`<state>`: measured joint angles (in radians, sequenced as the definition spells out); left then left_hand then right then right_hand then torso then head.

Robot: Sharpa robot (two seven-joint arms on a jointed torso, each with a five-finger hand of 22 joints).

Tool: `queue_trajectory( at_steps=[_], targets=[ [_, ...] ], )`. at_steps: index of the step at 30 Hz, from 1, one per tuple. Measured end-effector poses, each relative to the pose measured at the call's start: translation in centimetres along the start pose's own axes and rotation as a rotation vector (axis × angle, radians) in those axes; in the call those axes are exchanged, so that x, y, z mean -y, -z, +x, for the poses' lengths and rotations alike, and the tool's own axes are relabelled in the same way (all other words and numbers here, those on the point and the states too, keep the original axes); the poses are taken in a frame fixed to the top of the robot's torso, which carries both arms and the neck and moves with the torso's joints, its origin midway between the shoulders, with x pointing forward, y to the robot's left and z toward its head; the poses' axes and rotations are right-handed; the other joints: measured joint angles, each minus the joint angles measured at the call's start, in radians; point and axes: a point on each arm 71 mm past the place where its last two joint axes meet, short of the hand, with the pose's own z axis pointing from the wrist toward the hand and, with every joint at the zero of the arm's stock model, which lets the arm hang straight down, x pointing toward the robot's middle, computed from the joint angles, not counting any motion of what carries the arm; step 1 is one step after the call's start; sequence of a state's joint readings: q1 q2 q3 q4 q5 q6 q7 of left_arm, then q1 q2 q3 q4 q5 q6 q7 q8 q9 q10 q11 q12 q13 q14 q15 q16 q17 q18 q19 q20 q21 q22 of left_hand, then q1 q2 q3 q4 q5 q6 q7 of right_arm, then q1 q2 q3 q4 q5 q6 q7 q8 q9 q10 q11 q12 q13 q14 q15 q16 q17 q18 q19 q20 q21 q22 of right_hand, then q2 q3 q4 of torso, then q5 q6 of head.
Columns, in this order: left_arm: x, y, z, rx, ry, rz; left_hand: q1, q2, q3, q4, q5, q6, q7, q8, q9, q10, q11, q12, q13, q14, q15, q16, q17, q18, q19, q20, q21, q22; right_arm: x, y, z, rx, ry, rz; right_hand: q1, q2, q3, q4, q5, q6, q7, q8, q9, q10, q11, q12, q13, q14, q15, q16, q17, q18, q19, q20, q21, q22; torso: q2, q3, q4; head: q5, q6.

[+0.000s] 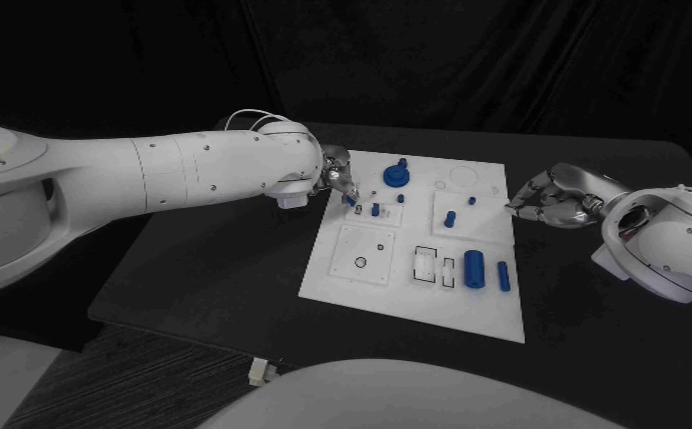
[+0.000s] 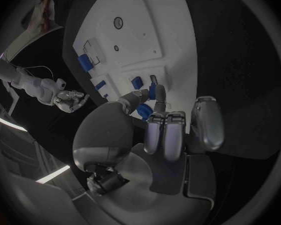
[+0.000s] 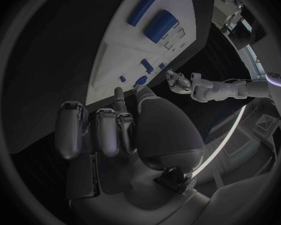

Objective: Assemble the parts on the task board

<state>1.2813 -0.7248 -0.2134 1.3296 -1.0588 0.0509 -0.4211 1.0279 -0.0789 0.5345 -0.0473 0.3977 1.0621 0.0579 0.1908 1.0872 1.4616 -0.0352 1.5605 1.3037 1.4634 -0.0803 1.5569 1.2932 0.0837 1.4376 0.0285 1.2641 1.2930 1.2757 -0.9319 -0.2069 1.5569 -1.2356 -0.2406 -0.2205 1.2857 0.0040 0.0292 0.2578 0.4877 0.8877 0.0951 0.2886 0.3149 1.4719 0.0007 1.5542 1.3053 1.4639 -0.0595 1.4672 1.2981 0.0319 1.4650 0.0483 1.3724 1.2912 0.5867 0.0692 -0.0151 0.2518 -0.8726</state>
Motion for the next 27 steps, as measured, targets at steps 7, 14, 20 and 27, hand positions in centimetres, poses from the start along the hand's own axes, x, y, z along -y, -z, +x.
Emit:
queue_trajectory(
  at_steps=[7, 14, 20, 27],
  targets=[
    [-0.2, -0.2, 0.8, 0.012, 0.011, -0.002, 0.000, 0.000, 0.000, 0.000, 0.000, 0.000, 0.000, 0.000, 0.000, 0.000, 0.000, 0.000, 0.000, 0.000, 0.000, 0.000, 0.000, 0.000, 0.000, 0.000, 0.000, 0.000, 0.0, 0.0, 0.0, 0.001, -0.001, -0.001, 0.000, 0.000, 0.000, 0.000, 0.000, 0.000, 0.000, 0.000, 0.000, 0.000, 0.000, 0.000, 0.000, 0.000, 0.000, 0.000, 0.000, 0.000, 0.000, 0.000, 0.000, 0.000, 0.000, 0.0003, -0.0012, -0.001, 0.000],
    [-0.3, -0.5, 1.4, 0.022, 0.021, -0.005, -0.010, 0.010, 0.000, 0.000, 0.000, 0.000, 0.000, 0.000, 0.000, 0.000, 0.000, 0.000, 0.000, 0.000, 0.000, 0.000, 0.000, 0.000, 0.000, 0.000, 0.000, 0.000, 0.0, 0.0, 0.0, 0.002, -0.001, -0.001, 0.000, 0.000, 0.000, 0.000, 0.000, 0.000, 0.000, 0.000, 0.000, 0.000, 0.000, 0.000, 0.000, 0.000, 0.000, 0.000, 0.000, 0.000, 0.000, 0.000, 0.000, 0.000, -0.001, 0.0015, -0.0012, -0.002, 0.000],
    [-0.5, -0.7, 1.8, 0.031, 0.028, -0.007, -0.012, 0.012, 0.000, 0.000, -0.011, 0.000, 0.000, -0.001, 0.000, 0.000, 0.000, 0.000, 0.000, 0.000, 0.000, 0.000, 0.000, 0.000, 0.000, 0.000, 0.000, 0.000, -0.1, 0.0, 0.0, 0.001, -0.001, -0.002, 0.000, 0.000, 0.000, 0.000, 0.000, 0.000, 0.000, 0.000, 0.000, 0.000, 0.000, 0.000, 0.000, 0.000, 0.000, -0.001, 0.000, 0.000, 0.000, 0.000, -0.007, 0.000, 0.000, 0.0001, -0.0011, 0.000, 0.000],
    [-0.4, -0.8, 1.9, 0.041, 0.035, -0.004, -0.012, 0.012, 0.011, 0.011, -0.011, 0.001, 0.001, -0.001, 0.000, 0.000, 0.000, 0.000, 0.000, 0.000, 0.000, 0.000, 0.000, 0.000, 0.000, 0.000, 0.000, 0.000, 0.0, 0.0, 0.1, 0.000, -0.002, -0.001, 0.000, 0.000, 0.000, 0.000, 0.000, 0.000, 0.000, 0.000, 0.000, 0.000, 0.000, 0.000, 0.000, 0.000, 0.000, -0.001, 0.000, 0.000, 0.000, 0.000, -0.007, 0.000, 0.001, -0.0008, -0.0009, 0.000, 0.000]
  ],
)
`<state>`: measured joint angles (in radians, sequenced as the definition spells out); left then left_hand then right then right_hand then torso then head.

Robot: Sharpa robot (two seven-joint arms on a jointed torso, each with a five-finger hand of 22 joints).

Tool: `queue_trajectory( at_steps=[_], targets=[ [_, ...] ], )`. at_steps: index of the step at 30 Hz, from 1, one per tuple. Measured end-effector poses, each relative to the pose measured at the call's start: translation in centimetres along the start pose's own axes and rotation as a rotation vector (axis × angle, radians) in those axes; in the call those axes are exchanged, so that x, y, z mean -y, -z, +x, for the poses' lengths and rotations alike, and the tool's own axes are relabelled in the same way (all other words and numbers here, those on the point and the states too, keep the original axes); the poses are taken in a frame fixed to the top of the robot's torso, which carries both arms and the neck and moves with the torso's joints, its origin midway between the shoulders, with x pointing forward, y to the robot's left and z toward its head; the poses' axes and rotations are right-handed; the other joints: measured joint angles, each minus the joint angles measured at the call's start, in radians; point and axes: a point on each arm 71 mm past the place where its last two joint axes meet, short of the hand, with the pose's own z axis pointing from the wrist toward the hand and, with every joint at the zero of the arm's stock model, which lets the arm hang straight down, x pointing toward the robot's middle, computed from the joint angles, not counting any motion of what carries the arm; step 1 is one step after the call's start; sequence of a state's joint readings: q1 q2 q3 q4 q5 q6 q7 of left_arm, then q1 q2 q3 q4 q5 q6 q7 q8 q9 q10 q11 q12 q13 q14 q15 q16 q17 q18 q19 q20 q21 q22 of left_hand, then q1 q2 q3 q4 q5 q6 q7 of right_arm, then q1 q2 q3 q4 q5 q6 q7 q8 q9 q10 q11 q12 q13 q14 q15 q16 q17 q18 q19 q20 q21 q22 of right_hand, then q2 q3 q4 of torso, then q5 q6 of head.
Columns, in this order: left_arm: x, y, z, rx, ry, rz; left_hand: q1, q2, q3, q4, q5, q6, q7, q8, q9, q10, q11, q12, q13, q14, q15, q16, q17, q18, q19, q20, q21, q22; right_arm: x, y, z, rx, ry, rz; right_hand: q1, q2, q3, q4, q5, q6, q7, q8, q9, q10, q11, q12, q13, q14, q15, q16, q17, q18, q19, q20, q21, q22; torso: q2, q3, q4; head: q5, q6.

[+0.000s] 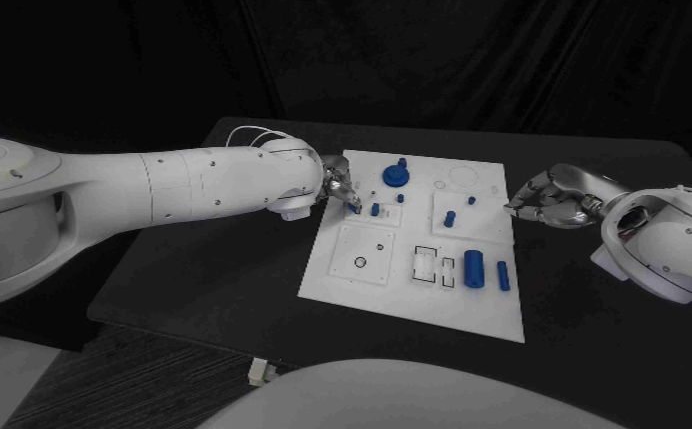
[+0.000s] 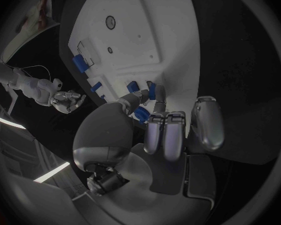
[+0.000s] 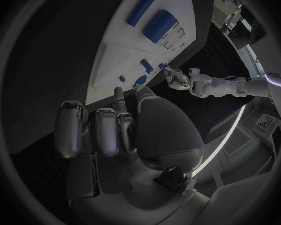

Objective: Assemble the parts on the task board

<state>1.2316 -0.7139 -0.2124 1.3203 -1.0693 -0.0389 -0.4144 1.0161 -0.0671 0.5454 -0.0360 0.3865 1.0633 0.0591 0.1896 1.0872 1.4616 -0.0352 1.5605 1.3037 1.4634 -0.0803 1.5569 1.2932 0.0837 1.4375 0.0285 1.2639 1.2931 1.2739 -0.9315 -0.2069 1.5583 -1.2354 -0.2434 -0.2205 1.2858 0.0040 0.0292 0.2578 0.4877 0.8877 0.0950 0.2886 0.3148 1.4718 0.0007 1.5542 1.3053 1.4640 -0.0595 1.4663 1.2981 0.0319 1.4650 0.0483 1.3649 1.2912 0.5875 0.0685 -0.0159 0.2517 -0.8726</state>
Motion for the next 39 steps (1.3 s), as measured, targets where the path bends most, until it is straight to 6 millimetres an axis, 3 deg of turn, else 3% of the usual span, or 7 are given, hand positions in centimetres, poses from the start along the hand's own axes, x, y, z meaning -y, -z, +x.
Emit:
queue_trajectory(
  at_steps=[39],
  targets=[
    [0.33, 0.01, 0.36, -0.001, 0.001, 0.012, 0.000, 0.000, 0.000, 0.000, 0.000, 0.000, 0.000, 0.000, 0.019, 0.000, 0.000, 0.000, 0.000, 0.000, 0.000, 0.000, 0.000, 0.000, 0.000, 0.000, 0.000, 0.000, 0.18, 0.00, 0.26, -0.004, -0.001, 0.005, 0.000, 0.000, 0.000, 0.000, 0.000, 0.000, 0.000, 0.000, 0.000, 0.000, 0.000, 0.000, 0.000, 0.000, 0.000, -0.011, 0.000, 0.000, 0.000, 0.000, 0.000, 0.000, 0.000, 0.0001, -0.0001, 0.005, 0.000]
  ],
)
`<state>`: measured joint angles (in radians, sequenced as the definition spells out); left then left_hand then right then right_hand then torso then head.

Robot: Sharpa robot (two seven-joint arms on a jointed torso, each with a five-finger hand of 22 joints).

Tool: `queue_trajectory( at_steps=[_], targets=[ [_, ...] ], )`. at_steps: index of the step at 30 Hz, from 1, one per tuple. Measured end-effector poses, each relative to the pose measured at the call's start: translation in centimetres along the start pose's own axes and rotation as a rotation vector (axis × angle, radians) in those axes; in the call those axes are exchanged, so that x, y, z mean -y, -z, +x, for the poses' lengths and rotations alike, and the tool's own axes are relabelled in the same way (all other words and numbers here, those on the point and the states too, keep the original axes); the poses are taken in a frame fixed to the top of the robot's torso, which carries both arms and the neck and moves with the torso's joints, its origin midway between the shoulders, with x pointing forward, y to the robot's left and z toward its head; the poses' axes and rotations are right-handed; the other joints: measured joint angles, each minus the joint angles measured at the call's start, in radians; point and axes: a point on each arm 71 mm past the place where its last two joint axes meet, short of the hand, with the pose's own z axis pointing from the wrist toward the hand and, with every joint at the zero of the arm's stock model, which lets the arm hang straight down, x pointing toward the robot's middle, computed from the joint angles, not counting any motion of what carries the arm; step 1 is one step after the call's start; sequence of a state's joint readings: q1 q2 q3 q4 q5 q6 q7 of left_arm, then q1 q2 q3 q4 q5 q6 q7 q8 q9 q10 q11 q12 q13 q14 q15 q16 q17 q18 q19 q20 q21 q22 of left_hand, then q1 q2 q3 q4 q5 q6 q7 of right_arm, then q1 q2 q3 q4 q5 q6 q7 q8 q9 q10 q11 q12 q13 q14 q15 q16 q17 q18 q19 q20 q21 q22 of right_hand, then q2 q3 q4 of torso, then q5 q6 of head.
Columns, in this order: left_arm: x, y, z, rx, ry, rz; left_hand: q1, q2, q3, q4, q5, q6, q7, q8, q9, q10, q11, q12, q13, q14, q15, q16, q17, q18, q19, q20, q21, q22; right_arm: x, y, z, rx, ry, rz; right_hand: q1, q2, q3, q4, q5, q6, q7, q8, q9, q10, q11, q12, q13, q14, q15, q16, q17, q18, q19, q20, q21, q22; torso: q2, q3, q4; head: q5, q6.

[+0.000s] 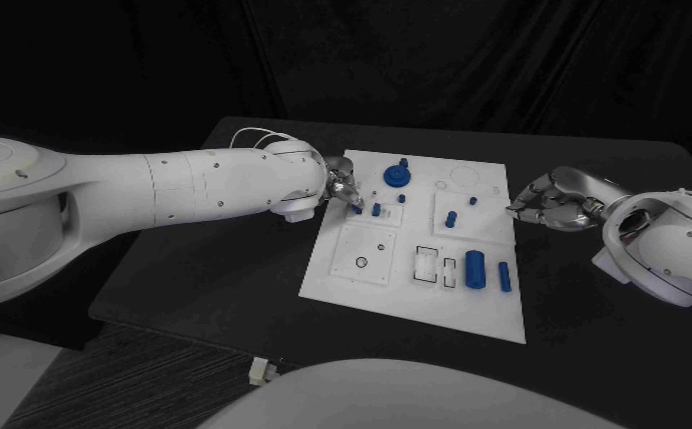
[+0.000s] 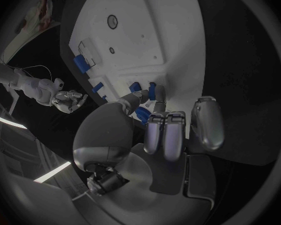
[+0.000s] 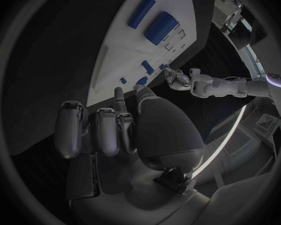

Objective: Assemble the parts on the task board

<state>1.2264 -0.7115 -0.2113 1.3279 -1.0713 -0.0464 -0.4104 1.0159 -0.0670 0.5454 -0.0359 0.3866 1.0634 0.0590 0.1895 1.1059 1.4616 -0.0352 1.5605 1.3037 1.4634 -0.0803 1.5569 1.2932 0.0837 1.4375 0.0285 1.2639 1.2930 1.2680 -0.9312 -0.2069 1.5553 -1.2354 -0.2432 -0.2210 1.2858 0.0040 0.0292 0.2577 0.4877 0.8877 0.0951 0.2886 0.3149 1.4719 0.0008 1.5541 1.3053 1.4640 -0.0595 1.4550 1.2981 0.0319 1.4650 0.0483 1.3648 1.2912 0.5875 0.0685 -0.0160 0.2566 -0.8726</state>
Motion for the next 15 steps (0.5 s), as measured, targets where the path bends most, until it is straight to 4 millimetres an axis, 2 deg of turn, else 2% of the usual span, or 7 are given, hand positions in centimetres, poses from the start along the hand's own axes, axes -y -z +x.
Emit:
queue_trajectory(
  at_steps=[15],
  targets=[
    [-0.02, -0.28, 0.00, 0.000, -0.001, -0.004, 0.000, 0.000, 0.000, 0.000, 0.000, 0.000, 0.000, -0.008, -0.005, 0.000, 0.000, 0.000, 0.000, 0.000, 0.000, 0.000, 0.000, 0.000, 0.000, 0.000, 0.000, 0.000, 0.04, 0.01, 0.00, 0.000, 0.000, 0.001, 0.000, 0.000, 0.000, 0.000, 0.000, 0.000, 0.000, 0.000, 0.000, 0.000, 0.000, 0.000, 0.000, 0.000, 0.000, 0.000, 0.000, 0.000, 0.000, 0.000, 0.000, 0.000, 0.000, 0.0000, 0.0001, -0.001, 0.000]
  ],
)
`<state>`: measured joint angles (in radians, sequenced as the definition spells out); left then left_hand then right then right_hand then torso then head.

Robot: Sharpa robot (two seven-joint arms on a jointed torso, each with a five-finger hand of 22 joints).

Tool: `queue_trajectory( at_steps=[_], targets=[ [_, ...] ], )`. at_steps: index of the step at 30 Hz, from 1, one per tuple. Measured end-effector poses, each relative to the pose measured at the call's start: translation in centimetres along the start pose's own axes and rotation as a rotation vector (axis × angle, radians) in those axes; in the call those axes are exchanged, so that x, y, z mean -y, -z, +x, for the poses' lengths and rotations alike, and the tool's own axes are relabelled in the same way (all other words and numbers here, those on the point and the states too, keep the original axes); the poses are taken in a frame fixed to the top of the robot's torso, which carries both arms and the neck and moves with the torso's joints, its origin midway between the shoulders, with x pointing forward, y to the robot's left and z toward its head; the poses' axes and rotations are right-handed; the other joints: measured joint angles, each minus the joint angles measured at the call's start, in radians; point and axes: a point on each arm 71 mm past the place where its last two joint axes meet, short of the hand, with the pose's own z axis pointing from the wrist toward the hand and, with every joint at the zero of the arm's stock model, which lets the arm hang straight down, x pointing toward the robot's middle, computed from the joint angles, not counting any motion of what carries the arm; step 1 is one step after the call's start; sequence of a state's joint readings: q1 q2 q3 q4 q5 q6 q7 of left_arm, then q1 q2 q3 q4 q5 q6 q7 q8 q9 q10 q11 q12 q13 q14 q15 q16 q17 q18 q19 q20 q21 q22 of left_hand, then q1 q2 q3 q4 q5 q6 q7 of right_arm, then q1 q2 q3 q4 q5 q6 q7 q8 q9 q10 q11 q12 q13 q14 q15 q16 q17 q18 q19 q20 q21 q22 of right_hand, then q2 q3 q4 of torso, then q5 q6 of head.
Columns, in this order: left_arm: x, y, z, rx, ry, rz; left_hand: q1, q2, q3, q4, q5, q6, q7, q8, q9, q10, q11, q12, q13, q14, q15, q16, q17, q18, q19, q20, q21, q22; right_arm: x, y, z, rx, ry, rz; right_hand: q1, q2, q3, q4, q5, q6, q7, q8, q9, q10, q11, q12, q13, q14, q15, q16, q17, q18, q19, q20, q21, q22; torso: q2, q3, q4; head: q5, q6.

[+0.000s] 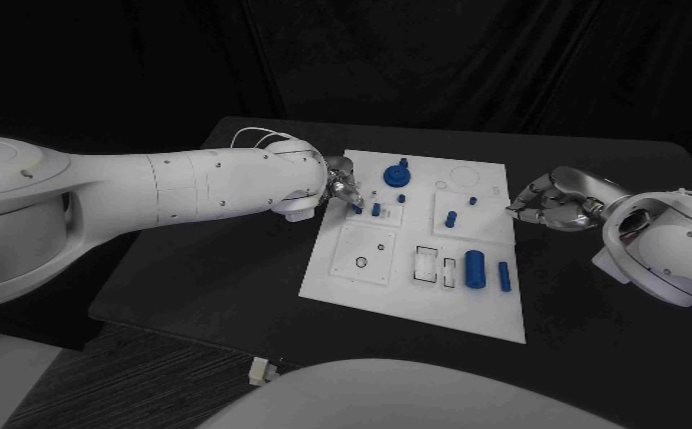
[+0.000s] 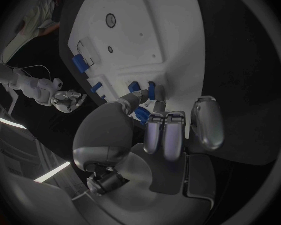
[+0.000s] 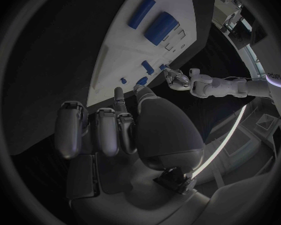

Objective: Assemble the parts on the task board

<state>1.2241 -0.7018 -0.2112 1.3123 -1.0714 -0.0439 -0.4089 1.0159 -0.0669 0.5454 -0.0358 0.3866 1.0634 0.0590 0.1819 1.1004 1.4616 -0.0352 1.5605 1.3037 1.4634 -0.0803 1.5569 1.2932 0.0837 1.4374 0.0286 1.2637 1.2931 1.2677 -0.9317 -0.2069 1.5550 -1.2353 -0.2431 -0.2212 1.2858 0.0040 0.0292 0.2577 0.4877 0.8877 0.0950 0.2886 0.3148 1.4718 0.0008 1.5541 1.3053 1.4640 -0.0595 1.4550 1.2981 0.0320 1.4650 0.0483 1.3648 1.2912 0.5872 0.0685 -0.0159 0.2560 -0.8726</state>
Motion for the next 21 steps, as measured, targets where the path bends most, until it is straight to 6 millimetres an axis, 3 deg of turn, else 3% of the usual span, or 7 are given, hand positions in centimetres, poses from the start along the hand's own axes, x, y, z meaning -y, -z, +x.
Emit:
queue_trajectory(
  at_steps=[2, 5, 9, 13, 16, 21],
  targets=[
    [-0.01, -0.01, 0.04, -0.001, 0.000, 0.000, 0.000, 0.000, 0.000, 0.000, -0.002, 0.000, 0.000, 0.000, 0.000, 0.000, 0.000, 0.000, 0.000, 0.000, 0.000, 0.000, 0.000, 0.000, 0.000, 0.000, 0.000, 0.000, 0.00, 0.00, 0.00, 0.000, 0.000, 0.000, 0.000, 0.000, 0.000, 0.000, 0.000, 0.000, 0.000, 0.000, 0.000, 0.000, 0.000, 0.000, 0.000, 0.000, 0.000, 0.000, 0.000, 0.000, 0.000, 0.000, 0.000, 0.000, 0.000, 0.0000, -0.0001, 0.000, 0.000],
    [-0.03, -0.02, 0.06, -0.003, -0.001, -0.001, 0.000, 0.000, 0.009, 0.010, -0.035, 0.000, 0.000, 0.000, 0.000, 0.000, 0.000, 0.000, 0.000, 0.000, 0.000, 0.000, 0.000, 0.000, 0.000, 0.000, 0.000, 0.000, 0.00, 0.00, 0.00, 0.000, 0.000, 0.000, 0.000, 0.000, 0.000, 0.000, 0.000, 0.000, 0.000, 0.000, 0.000, 0.000, 0.000, 0.000, 0.000, 0.000, 0.000, 0.000, 0.000, 0.000, 0.000, 0.000, 0.000, 0.000, 0.000, 0.0000, -0.0001, 0.001, 0.000],
    [-0.09, -0.01, 0.09, -0.008, -0.002, -0.002, 0.000, 0.000, -0.007, 0.026, -0.037, 0.000, 0.000, -0.006, -0.006, 0.000, 0.000, 0.000, 0.000, 0.000, 0.000, 0.000, 0.000, 0.000, 0.000, 0.000, -0.008, 0.000, -0.01, 0.00, 0.01, 0.000, 0.000, 0.000, 0.000, 0.000, 0.000, 0.000, 0.000, 0.000, 0.000, 0.000, 0.000, 0.000, 0.000, 0.000, 0.000, 0.000, 0.000, 0.000, 0.000, 0.000, 0.000, 0.000, 0.000, 0.000, 0.000, 0.0000, -0.0001, 0.002, 0.000],
    [-0.23, 0.00, 0.15, -0.016, -0.006, -0.007, -0.012, 0.012, -0.029, 0.048, -0.111, 0.014, -0.015, -0.016, -0.008, 0.000, 0.000, 0.000, 0.000, 0.000, 0.000, 0.000, 0.000, 0.000, 0.000, 0.000, -0.015, 0.000, -0.02, 0.00, 0.01, -0.001, 0.000, 0.000, 0.000, 0.000, 0.000, 0.000, 0.000, 0.000, 0.000, 0.000, 0.000, 0.000, 0.000, 0.000, 0.000, 0.000, 0.000, 0.000, 0.000, 0.000, 0.000, 0.000, 0.000, 0.000, 0.000, 0.0000, -0.0001, 0.003, 0.000],
    [-0.25, -0.01, 0.24, -0.023, -0.008, -0.009, -0.012, 0.012, -0.066, 0.084, -0.128, 0.021, -0.022, -0.023, -0.022, 0.000, 0.000, 0.000, 0.000, 0.000, 0.000, 0.000, 0.000, 0.000, 0.000, 0.000, -0.015, 0.000, -0.02, -0.01, 0.02, -0.001, 0.000, 0.000, 0.000, 0.000, 0.000, 0.000, 0.000, 0.000, 0.000, 0.000, 0.000, 0.000, 0.000, 0.000, 0.000, 0.000, 0.000, 0.000, 0.000, 0.000, 0.000, 0.000, 0.000, 0.000, 0.000, -0.0001, -0.0001, 0.003, 0.000],
    [-0.27, -0.01, 0.34, -0.032, -0.012, -0.011, -0.012, 0.012, -0.106, 0.108, -0.164, 0.027, -0.027, -0.023, -0.034, 0.000, 0.000, 0.000, 0.000, 0.000, 0.000, 0.000, 0.000, 0.000, 0.000, 0.000, -0.015, 0.000, -0.03, -0.01, 0.03, -0.001, 0.000, 0.000, 0.000, 0.000, 0.000, 0.000, 0.000, 0.000, 0.000, 0.000, 0.000, 0.000, 0.000, 0.000, 0.000, 0.000, 0.000, 0.000, 0.000, 0.000, 0.000, 0.000, -0.012, 0.000, 0.000, -0.0001, -0.0001, 0.003, 0.000]
  ],
)
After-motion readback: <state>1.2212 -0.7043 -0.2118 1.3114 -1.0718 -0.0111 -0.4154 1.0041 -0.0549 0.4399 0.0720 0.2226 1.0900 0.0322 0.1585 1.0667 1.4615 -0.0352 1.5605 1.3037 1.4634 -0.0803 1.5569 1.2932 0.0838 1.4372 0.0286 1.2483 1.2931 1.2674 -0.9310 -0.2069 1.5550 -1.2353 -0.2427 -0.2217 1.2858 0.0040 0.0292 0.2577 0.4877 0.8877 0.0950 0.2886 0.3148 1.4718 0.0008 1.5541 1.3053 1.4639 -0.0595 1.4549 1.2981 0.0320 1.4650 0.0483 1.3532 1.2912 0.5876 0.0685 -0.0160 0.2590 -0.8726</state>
